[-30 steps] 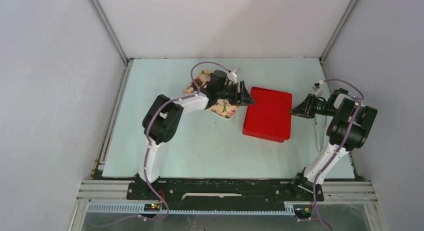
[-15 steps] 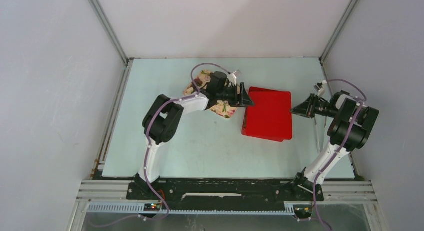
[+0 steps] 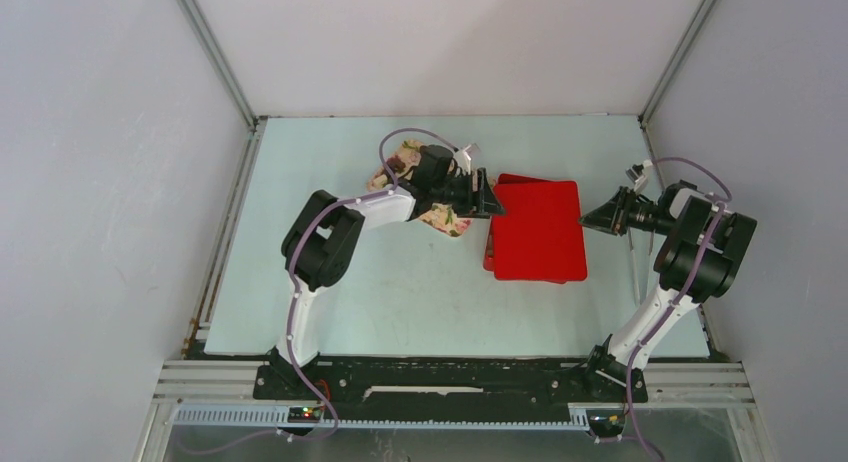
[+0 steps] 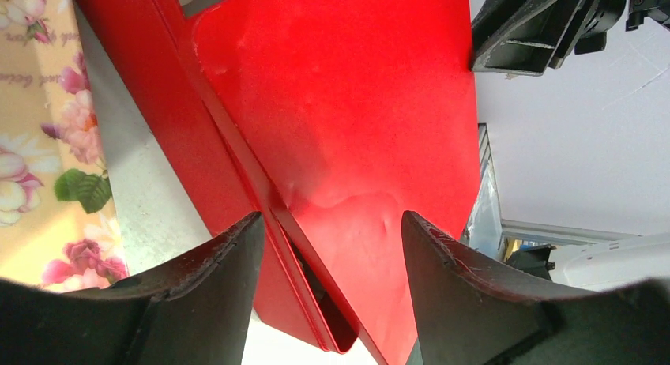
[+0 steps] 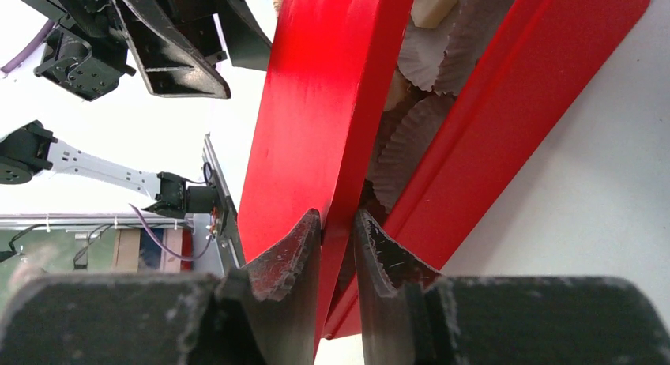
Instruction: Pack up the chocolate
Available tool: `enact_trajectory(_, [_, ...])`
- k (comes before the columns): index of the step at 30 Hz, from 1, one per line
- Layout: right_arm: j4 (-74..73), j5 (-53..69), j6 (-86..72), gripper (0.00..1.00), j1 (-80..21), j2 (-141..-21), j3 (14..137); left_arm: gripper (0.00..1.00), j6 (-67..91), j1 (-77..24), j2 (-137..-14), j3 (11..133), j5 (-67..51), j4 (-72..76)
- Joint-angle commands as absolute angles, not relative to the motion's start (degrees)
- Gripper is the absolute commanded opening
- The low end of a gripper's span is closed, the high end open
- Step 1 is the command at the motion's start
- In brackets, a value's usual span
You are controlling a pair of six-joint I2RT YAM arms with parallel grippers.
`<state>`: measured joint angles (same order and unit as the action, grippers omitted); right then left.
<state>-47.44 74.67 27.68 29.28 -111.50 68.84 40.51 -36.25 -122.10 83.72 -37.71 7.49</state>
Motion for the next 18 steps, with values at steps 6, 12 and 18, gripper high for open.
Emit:
enact_trajectory(6, [-45.60,76.69,27.57,0.24,27.83,-109.49,69.63,0.68,41.51,-36.48,-121.17,83.68,-38.77,10.13])
enact_trajectory(12, [-44.03,75.76,25.66,0.25,27.16,-110.17,69.63,0.67,41.92,-36.47,-122.48,85.86,-39.13,11.57])
enact_trajectory(18, [-42.41,74.78,23.20,0.25,27.26,-110.57,69.61,0.67,42.42,-36.31,-122.82,87.59,-39.59,11.95])
